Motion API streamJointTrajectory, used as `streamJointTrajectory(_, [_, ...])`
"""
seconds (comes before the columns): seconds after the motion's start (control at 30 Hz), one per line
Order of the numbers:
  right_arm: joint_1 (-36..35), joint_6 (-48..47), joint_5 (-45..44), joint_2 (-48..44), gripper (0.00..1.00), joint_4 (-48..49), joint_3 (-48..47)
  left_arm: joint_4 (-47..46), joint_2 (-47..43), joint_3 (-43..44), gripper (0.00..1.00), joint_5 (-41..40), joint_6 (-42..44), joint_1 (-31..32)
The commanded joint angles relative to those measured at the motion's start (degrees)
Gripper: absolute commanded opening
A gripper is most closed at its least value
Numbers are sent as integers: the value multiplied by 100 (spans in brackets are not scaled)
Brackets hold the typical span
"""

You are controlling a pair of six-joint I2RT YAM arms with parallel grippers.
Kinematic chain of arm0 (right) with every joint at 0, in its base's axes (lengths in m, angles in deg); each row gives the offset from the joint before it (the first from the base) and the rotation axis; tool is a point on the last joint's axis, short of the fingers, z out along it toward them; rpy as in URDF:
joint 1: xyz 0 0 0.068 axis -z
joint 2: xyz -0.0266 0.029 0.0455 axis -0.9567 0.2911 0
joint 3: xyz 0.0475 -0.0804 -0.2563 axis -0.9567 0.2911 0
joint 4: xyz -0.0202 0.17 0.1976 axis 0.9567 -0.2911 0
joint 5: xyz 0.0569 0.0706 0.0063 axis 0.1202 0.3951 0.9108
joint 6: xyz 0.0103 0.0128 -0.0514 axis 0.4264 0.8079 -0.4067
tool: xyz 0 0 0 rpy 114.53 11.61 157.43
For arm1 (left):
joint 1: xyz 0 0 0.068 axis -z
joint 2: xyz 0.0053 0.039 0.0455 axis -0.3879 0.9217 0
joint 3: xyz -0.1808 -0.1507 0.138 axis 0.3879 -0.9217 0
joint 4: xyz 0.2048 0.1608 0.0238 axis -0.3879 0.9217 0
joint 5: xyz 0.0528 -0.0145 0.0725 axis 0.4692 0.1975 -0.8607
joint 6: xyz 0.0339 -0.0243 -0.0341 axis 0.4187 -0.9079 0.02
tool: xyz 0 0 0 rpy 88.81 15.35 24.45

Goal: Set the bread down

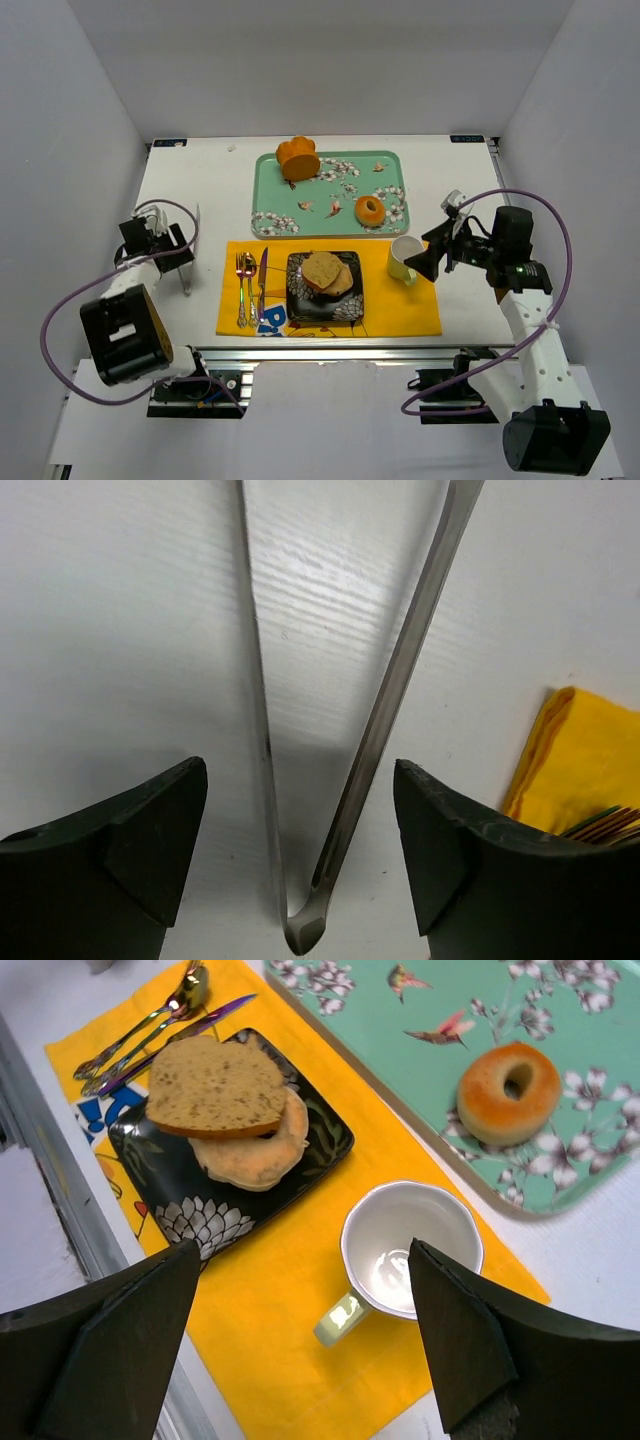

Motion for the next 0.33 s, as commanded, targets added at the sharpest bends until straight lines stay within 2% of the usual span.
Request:
streamJointTrajectory(0.0, [43,873,-622,95,89,181,-332,-83,-861,329,86,-316,-433,-74])
streamJointTrajectory(0.03, [35,1070,-867,209,89,164,-410,-57,-1012,346,92,-360,-555,-74])
streamJointTrajectory(0.13, [43,1573,-1886,385,89,173,-762,258,-1616,469,96,-554,-1178,-83])
streamJointTrajectory(0.3, [34,1705,-1925,491,89,497,-1017,777,-2681,443,98,-222,-2006,-74])
